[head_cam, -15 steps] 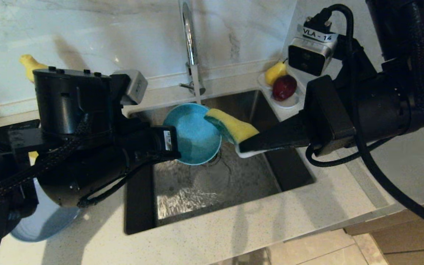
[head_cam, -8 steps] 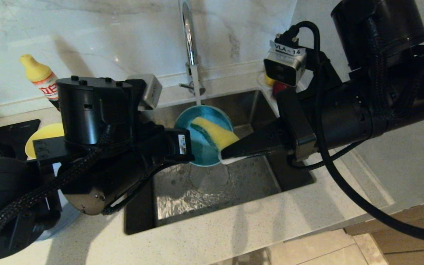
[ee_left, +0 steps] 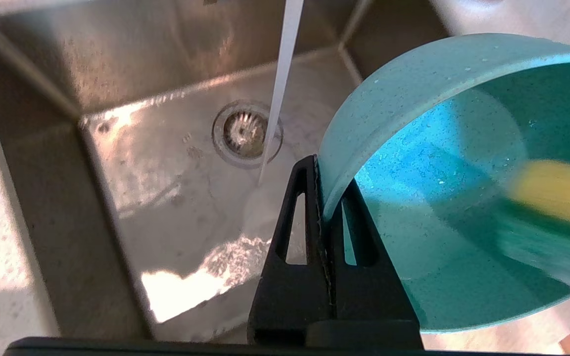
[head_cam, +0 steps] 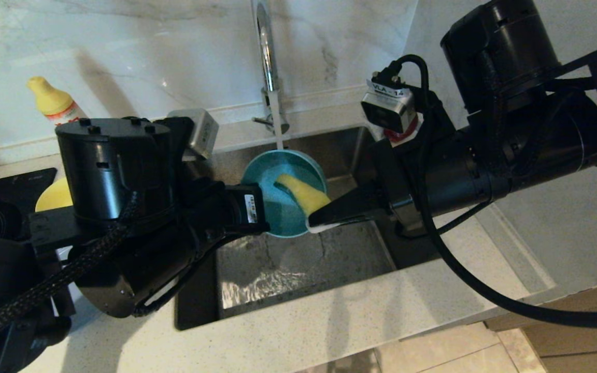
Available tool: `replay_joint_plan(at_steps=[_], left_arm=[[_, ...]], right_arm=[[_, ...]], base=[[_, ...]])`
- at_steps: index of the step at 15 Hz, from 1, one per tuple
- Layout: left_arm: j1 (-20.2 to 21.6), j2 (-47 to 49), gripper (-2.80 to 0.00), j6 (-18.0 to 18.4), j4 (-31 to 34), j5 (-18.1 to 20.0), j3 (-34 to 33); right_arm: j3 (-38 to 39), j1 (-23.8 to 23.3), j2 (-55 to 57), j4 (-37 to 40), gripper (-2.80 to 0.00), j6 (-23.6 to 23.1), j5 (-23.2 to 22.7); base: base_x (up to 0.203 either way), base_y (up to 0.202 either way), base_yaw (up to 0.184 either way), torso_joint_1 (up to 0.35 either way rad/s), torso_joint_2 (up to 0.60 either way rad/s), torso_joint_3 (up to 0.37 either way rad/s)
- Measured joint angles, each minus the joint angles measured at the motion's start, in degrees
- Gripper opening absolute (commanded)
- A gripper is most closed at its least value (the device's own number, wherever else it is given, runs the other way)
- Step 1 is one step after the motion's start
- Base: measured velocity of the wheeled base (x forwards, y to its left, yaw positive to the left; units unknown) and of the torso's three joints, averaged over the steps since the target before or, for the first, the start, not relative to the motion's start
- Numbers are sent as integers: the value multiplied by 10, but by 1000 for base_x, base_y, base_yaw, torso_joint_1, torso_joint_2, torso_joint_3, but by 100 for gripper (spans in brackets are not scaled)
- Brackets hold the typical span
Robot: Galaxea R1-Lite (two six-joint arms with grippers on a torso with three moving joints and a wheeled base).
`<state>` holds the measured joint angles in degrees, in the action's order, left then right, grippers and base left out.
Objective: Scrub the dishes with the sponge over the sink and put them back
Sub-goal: Wipe the bowl
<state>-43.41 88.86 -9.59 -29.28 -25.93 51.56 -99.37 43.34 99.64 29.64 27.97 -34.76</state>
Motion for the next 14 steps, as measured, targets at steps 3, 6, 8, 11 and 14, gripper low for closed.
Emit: replay_joint_plan(at_steps=[3, 6, 8, 11, 14], left_arm=[[-1, -6, -280, 3, -19, 4, -11], [-6, -13, -280, 5, -19, 6, -22], [-13, -15, -280, 6, -19, 6, -31], [-25, -16, -280, 10, -19, 6, -39], [-32, -16, -280, 15, -19, 10, -48]], right_arm=[[-1, -4, 12, -8, -280, 0, 1], [-1, -5, 28, -35, -280, -1, 15], [-1, -5, 38, -44, -280, -1, 19], [-9, -6, 48, -46, -280, -1, 20], [-28, -9, 58, -45, -280, -1, 25]], base=[[0, 0, 0, 0, 0, 0], [0, 0, 0, 0, 0, 0], [0, 0, 0, 0, 0, 0], [0, 0, 0, 0, 0, 0], [0, 0, 0, 0, 0, 0]])
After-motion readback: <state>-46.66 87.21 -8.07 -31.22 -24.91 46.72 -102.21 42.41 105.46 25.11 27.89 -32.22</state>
